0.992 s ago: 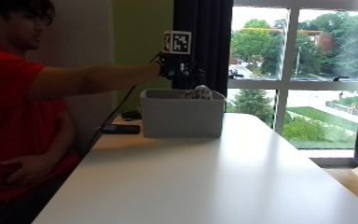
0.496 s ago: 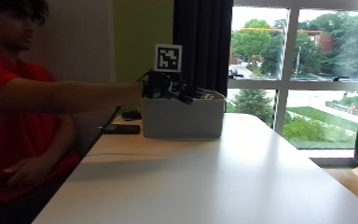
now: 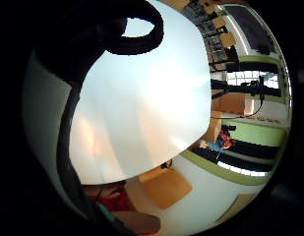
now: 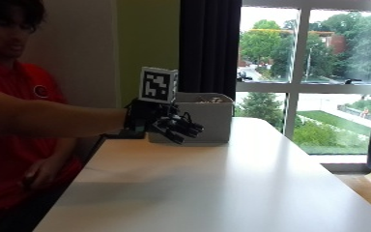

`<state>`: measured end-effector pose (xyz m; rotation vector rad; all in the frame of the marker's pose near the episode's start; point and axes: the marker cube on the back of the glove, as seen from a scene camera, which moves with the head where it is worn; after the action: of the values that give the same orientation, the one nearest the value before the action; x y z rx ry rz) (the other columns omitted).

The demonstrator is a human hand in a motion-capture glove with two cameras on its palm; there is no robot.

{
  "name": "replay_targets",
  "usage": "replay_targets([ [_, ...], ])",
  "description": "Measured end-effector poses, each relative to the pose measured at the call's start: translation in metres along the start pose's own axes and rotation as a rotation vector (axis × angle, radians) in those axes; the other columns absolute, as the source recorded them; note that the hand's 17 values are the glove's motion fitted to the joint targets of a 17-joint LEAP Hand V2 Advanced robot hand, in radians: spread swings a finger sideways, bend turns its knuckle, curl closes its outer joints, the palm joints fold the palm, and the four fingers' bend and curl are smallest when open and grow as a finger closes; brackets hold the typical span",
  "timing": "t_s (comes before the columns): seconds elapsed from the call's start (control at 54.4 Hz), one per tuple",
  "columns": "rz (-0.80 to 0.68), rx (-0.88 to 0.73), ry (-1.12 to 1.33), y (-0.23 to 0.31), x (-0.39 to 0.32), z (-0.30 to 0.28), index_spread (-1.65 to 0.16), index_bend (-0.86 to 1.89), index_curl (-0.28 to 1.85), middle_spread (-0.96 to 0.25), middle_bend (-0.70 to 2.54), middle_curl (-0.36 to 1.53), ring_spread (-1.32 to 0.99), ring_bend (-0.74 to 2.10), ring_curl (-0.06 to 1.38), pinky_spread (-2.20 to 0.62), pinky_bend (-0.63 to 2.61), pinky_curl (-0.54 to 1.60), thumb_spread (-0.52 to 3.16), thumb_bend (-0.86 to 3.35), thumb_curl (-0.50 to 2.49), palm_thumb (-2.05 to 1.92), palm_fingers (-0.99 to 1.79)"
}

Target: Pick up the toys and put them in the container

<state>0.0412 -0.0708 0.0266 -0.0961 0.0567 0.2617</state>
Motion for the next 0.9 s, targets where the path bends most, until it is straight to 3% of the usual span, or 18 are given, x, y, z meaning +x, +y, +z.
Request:
replay_targets([
  [0.165,-0.037,0.015,0.007,0.012,0.016,0.003,-0.40,0.20,0.45,-0.06,0.15,0.27,-0.03,0.23,0.28,0.02,0.97,0.31,1.22,-0.04,0.28,-0.04,-0.03],
  [0.294,0.052,0.031,0.015,0.012,0.040,0.003,-0.40,0.20,0.45,-0.06,0.15,0.26,-0.04,0.23,0.28,0.02,0.96,0.31,1.22,-0.04,0.27,-0.05,-0.03],
  [0.901,0.064,-0.022,-0.025,0.036,0.075,0.012,-0.40,0.22,0.45,-0.07,0.16,0.25,-0.06,0.22,0.31,0.01,0.93,0.32,1.22,-0.04,0.25,-0.04,-0.02],
])
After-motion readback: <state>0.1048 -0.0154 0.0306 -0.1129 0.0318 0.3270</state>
